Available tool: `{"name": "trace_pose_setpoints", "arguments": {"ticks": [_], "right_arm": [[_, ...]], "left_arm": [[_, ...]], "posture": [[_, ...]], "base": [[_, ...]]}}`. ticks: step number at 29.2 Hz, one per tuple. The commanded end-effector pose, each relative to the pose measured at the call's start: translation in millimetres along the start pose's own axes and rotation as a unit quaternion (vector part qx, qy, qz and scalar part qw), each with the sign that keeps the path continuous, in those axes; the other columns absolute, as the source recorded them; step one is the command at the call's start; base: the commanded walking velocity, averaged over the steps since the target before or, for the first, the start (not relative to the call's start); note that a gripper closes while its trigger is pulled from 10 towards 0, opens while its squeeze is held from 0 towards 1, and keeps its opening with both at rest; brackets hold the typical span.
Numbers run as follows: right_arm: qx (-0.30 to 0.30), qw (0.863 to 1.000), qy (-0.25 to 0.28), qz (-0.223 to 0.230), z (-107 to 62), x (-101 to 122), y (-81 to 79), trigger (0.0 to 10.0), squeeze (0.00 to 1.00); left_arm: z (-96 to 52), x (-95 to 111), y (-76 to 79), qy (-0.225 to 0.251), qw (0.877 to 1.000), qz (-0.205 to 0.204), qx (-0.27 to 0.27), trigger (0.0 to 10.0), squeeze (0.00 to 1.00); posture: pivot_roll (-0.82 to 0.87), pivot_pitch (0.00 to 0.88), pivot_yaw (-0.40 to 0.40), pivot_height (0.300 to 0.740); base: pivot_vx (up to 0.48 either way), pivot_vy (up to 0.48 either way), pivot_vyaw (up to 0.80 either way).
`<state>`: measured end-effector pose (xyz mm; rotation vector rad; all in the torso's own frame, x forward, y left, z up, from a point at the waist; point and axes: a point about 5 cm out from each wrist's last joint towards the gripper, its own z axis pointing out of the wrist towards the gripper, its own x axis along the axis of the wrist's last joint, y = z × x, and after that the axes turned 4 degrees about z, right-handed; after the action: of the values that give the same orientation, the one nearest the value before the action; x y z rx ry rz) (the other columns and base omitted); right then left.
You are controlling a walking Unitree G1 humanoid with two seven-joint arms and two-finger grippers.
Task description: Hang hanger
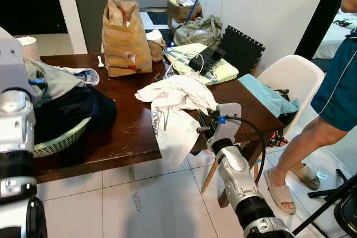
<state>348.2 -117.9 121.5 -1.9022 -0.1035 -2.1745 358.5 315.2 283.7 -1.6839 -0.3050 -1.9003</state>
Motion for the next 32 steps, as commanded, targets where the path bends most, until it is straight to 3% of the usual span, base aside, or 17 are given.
{"name": "trace_pose_setpoints", "arguments": {"ticks": [1,8,12,14,19,27,28,30,31,32], "right_arm": [[0.003,1.0,-0.007,-0.001,1.1,-1.1,0.5,10.0,0.0],[0.009,1.0,-0.01,-0.005,2.5,-0.5,-0.3,10.0,0.0],[0.0,1.0,-0.01,-0.003,1.0,-1.3,2.6,10.0,0.0],[-0.004,1.0,-0.009,-0.002,0.3,-1.6,3.9,10.0,0.0],[-0.004,1.0,-0.01,0.0,0.2,-2.1,3.6,10.0,0.0],[0.001,1.0,-0.013,-0.001,-0.1,-3.2,2.8,10.0,0.0],[0.002,1.0,-0.014,-0.002,-0.5,-3.6,2.6,10.0,0.0],[0.004,1.0,-0.015,-0.003,-0.7,-3.9,2.6,10.0,0.0],[0.004,1.0,-0.016,-0.004,-0.7,-4.2,2.5,10.0,0.0],[0.004,1.0,-0.016,-0.004,-0.7,-4.2,2.5,10.0,0.0]], "left_arm": [[6.2,7.9,4.0,0.015,1.0,0.009,-0.009,10.0,0.0],[14.6,14.7,12.6,-0.005,1.0,0.019,-0.019,10.0,0.0],[12.4,-0.8,18.8,-0.069,0.994,0.079,-0.034,10.0,0.0],[10.9,-3.8,19.3,-0.076,0.992,0.094,-0.037,10.0,0.0],[14.1,-7.5,11.6,-0.09,0.988,0.12,-0.024,10.0,0.0],[18.9,-8.2,3.2,-0.099,0.987,0.124,-0.014,10.0,0.0],[18.0,-10.9,4.1,-0.104,0.987,0.124,-0.018,7.5,0.0],[17.3,-12.8,4.9,-0.108,0.986,0.124,-0.021,7.5,0.0],[16.7,-14.5,5.7,-0.11,0.986,0.122,-0.025,0.0,0.0],[16.7,-14.5,5.7,-0.11,0.986,0.122,-0.025,0.0,0.0]], "posture": [[0.09,0.021,-0.104,0.74],[0.09,0.02,-0.107,0.74],[0.09,0.021,-0.083,0.74],[0.09,0.021,-0.083,0.74],[0.09,0.029,-0.089,0.74],[0.09,0.031,-0.094,0.74],[0.09,0.033,-0.099,0.74],[0.09,0.033,-0.099,0.74],[0.09,0.036,-0.096,0.74],[0.09,0.036,-0.096,0.74]], "base": [[0.0,0.0,0.0],[0.0,0.0,0.0],[0.0,0.0,0.0],[0.0,0.0,0.0],[0.0,0.0,0.0],[0.0,0.0,0.0],[0.0,0.0,0.0],[0.0,0.0,0.0],[0.0,0.0,0.0],[0.0,0.0,0.0]]}}
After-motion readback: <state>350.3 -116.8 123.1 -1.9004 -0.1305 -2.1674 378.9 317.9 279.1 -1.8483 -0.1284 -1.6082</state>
